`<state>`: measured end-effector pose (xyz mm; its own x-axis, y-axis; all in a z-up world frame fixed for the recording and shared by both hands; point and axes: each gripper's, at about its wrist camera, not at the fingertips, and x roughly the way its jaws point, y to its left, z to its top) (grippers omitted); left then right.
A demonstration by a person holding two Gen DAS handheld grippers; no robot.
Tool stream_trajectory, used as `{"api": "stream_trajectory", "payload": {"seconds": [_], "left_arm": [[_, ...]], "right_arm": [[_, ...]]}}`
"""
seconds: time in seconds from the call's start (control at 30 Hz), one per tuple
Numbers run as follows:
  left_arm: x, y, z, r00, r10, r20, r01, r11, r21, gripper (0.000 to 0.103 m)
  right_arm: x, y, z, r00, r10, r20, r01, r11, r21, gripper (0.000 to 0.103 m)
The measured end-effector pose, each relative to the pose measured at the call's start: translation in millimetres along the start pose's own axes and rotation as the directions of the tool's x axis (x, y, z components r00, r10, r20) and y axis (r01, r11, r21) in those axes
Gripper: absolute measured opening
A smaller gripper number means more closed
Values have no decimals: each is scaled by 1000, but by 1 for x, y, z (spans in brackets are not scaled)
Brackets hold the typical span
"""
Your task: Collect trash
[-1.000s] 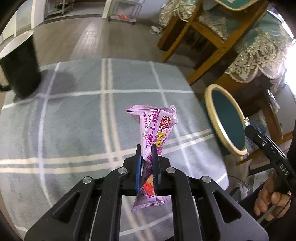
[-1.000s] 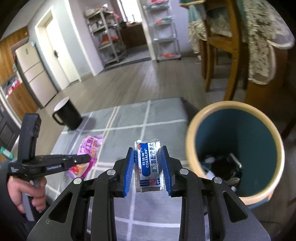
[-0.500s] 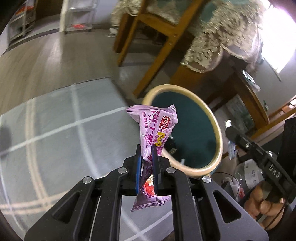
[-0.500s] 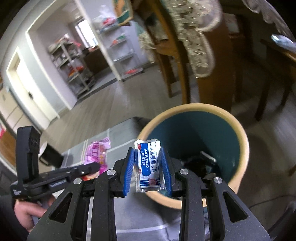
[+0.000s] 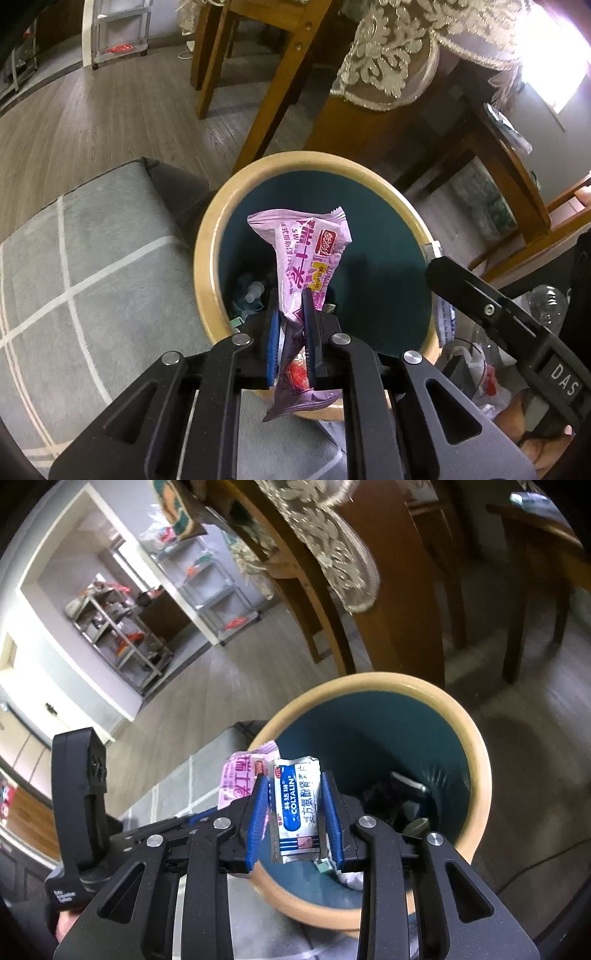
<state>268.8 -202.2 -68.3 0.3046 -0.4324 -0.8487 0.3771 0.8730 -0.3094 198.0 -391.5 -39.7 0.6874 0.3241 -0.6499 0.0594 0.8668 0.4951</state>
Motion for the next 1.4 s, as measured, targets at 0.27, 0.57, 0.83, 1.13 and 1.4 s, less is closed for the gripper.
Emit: {"api": "stream_trajectory", "payload": {"seconds": [0.27, 0.57, 0.83, 1.13, 1.4], "left_arm": [[-3, 14, -7, 999, 38, 10, -38, 999, -18, 56], [-42, 44, -30, 993, 89, 82, -85, 995, -50, 75], [-75, 63, -47, 985, 87, 151, -74, 993, -88, 85], [-95, 37, -61, 973, 47, 227, -53, 998, 21, 96], [-112, 5, -78, 944, 104, 313, -140, 986, 94, 97]], "right_arm": [[21, -9, 0, 998, 0, -62, 2, 1000, 30, 32], [26, -1, -5, 996, -13, -88, 13, 1000, -2, 50], [8, 8, -14, 996, -47, -79, 42, 997, -67, 67], [-45, 28, -37, 985, -173, 11, 172, 964, -201, 77], [-85, 38, -59, 968, -227, 109, 250, 926, -284, 88]]}}
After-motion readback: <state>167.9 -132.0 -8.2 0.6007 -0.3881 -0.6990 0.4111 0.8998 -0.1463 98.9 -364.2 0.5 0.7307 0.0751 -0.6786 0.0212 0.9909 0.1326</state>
